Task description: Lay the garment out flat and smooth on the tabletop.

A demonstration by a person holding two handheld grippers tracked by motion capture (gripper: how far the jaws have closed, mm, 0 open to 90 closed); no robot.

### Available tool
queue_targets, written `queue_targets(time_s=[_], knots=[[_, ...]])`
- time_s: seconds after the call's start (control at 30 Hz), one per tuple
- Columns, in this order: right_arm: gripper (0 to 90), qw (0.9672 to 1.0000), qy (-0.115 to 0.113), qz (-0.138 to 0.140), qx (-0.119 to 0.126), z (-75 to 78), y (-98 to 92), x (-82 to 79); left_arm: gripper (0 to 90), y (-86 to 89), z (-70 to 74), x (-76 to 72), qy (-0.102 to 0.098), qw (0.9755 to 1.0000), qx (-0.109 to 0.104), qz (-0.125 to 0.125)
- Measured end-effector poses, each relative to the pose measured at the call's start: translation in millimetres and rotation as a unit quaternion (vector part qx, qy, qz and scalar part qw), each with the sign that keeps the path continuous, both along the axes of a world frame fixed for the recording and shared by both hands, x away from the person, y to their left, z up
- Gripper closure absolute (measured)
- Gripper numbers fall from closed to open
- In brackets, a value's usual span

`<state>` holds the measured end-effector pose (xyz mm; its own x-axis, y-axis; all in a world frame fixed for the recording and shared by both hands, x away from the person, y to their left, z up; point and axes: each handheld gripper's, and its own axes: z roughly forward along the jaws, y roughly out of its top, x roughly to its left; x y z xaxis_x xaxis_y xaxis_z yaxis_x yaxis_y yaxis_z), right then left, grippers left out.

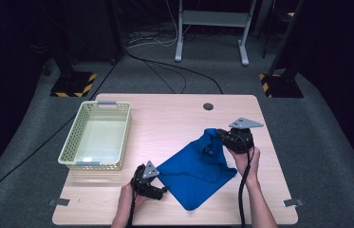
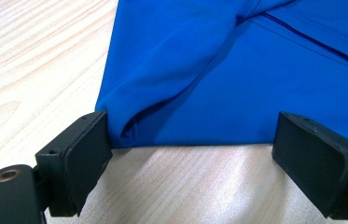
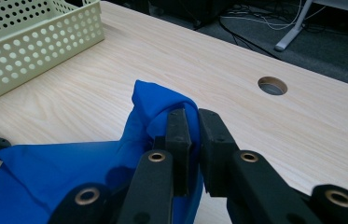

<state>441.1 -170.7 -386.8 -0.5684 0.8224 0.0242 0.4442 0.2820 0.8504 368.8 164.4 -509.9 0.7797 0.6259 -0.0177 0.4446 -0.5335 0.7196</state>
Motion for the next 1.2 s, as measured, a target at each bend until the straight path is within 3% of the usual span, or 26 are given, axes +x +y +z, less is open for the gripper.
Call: queue_targets(time_s=[0.47, 0.7, 0.97, 1.07, 1.2], knots=[[83.6, 0.9998, 0.008, -0.021, 0.000, -3.5, -7.3, 19.3, 11.3, 0.0, 0.0, 0.0, 0.000, 1.0000, 0.000, 0.000], [83.5, 0.9989, 0.008, -0.040, -0.020, -7.4, -11.1, 31.8, 11.3, 0.0, 0.0, 0.0, 0.000, 1.0000, 0.000, 0.000], [83.0, 0.9961, 0.018, -0.076, -0.040, -22.7, -15.1, 55.7, 11.3, 0.0, 0.0, 0.0, 0.000, 1.0000, 0.000, 0.001], [74.6, 0.9924, 0.022, -0.110, -0.052, -28.0, -16.6, 68.9, 11.3, 0.0, 0.0, 0.1, 0.001, 1.0000, 0.000, 0.001], [64.1, 0.9903, 0.027, -0.124, -0.056, -30.9, -19.5, 70.5, 11.3, 0.1, 0.0, 0.2, 0.000, 1.0000, 0.000, 0.000]])
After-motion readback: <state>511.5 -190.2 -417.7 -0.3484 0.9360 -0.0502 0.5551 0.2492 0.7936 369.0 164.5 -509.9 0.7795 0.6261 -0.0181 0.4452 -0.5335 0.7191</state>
